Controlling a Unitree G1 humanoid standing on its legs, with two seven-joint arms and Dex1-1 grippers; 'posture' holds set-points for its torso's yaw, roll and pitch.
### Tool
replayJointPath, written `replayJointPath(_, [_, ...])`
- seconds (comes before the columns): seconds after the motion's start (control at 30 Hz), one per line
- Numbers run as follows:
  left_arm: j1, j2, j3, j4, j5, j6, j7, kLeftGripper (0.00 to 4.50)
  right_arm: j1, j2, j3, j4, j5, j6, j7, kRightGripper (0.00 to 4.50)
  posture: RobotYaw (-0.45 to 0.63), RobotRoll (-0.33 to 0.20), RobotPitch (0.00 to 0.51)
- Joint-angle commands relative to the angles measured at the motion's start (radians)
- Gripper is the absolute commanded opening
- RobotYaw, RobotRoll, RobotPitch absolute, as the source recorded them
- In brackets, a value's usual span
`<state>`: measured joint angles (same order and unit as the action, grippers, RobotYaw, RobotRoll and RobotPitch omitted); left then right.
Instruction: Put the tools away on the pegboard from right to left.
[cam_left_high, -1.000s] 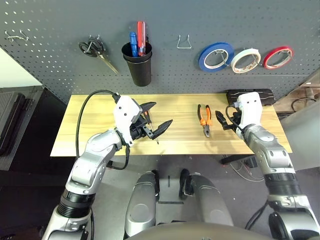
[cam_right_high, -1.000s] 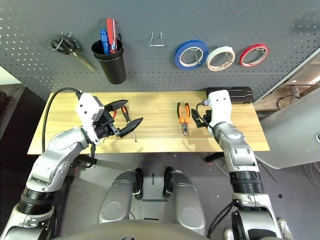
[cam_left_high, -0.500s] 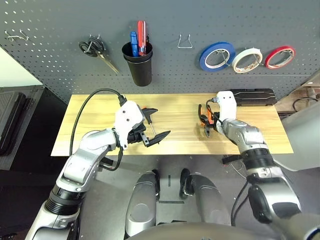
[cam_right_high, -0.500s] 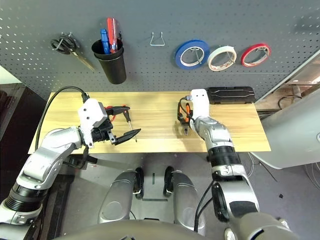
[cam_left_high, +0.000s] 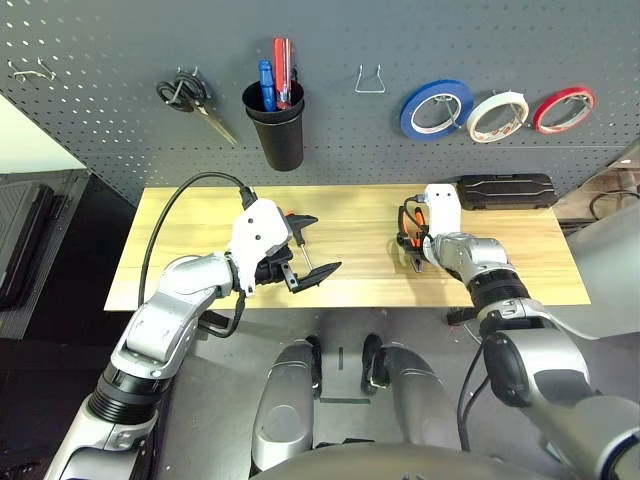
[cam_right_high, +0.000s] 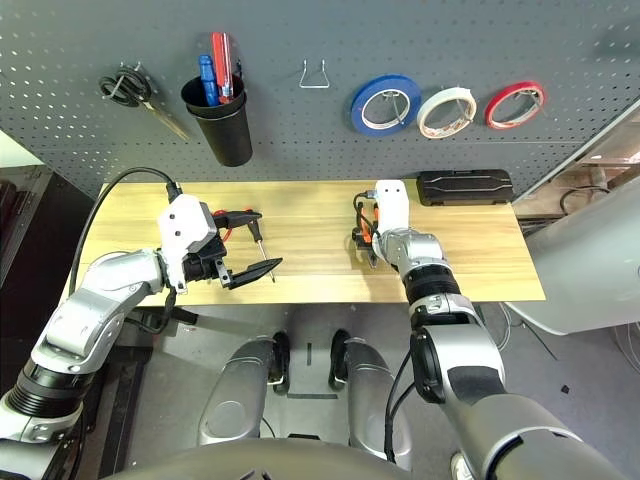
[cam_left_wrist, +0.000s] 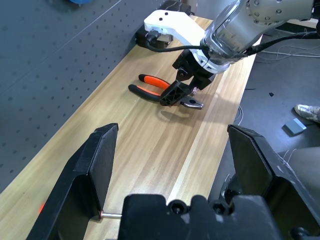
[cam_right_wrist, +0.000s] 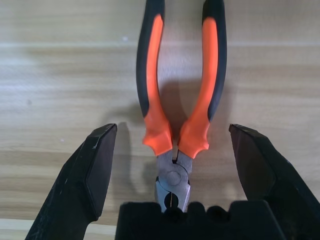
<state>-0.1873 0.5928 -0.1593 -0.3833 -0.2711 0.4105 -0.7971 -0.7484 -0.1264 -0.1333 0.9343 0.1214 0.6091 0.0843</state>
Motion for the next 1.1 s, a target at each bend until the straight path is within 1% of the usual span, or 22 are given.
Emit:
replayJointPath(0.03, [0.012, 0.006, -0.017, -0.039, 0.005, 0.021, 0.002, 4.50, -0.026, -0.003, -0.017, 0.106, -0.002, -0.040, -0.006, 4.48, 0.19, 0.000, 0.267])
replayJointPath(0.2, [0.027, 0.007, -0.017, -0.069, 0.003, 0.046, 0.015, 4.50, -0.079, -0.008, -0.022, 0.226, -0.008, -0.116, -0.009, 4.48, 0.21, 0.000, 0.276])
replayJointPath(0.4, [0.044, 0.005, -0.021, -0.096, 0.005, 0.069, 0.032, 4.50, -0.111, -0.011, -0.026, 0.306, -0.014, -0.185, -0.013, 4.48, 0.22, 0.000, 0.279])
replayJointPath(0.5, [0.050, 0.001, -0.026, -0.108, 0.004, 0.078, 0.041, 4.50, -0.113, -0.007, -0.013, 0.317, -0.030, -0.223, -0.015, 3.90, 0.22, 0.000, 0.280])
replayJointPath(0.63, [0.050, -0.002, -0.030, -0.106, 0.005, 0.078, 0.048, 4.50, -0.102, -0.006, 0.007, 0.321, -0.056, -0.274, -0.021, 2.39, 0.22, 0.000, 0.279])
replayJointPath(0.67, [0.050, -0.003, -0.031, -0.104, 0.006, 0.076, 0.049, 4.50, -0.095, -0.006, 0.016, 0.319, -0.067, -0.292, -0.020, 2.24, 0.22, 0.000, 0.278])
replayJointPath(0.83, [0.048, -0.005, -0.034, -0.093, 0.008, 0.067, 0.052, 4.50, -0.075, -0.010, 0.049, 0.307, -0.110, -0.362, -0.011, 2.24, 0.22, 0.000, 0.269])
replayJointPath(0.9, [0.047, -0.011, -0.032, -0.090, 0.008, 0.060, 0.057, 4.50, -0.058, -0.017, 0.088, 0.283, -0.148, -0.425, 0.010, 2.24, 0.22, 0.000, 0.264])
replayJointPath(1.03, [0.047, -0.026, -0.016, -0.094, 0.000, 0.051, 0.071, 4.50, -0.010, -0.037, 0.161, 0.201, -0.206, -0.539, 0.073, 2.24, 0.22, 0.000, 0.253])
replayJointPath(1.1, [0.053, -0.041, 0.003, -0.100, -0.008, 0.046, 0.088, 4.50, 0.056, -0.053, 0.182, 0.088, -0.206, -0.582, 0.130, 2.24, 0.23, 0.000, 0.242])
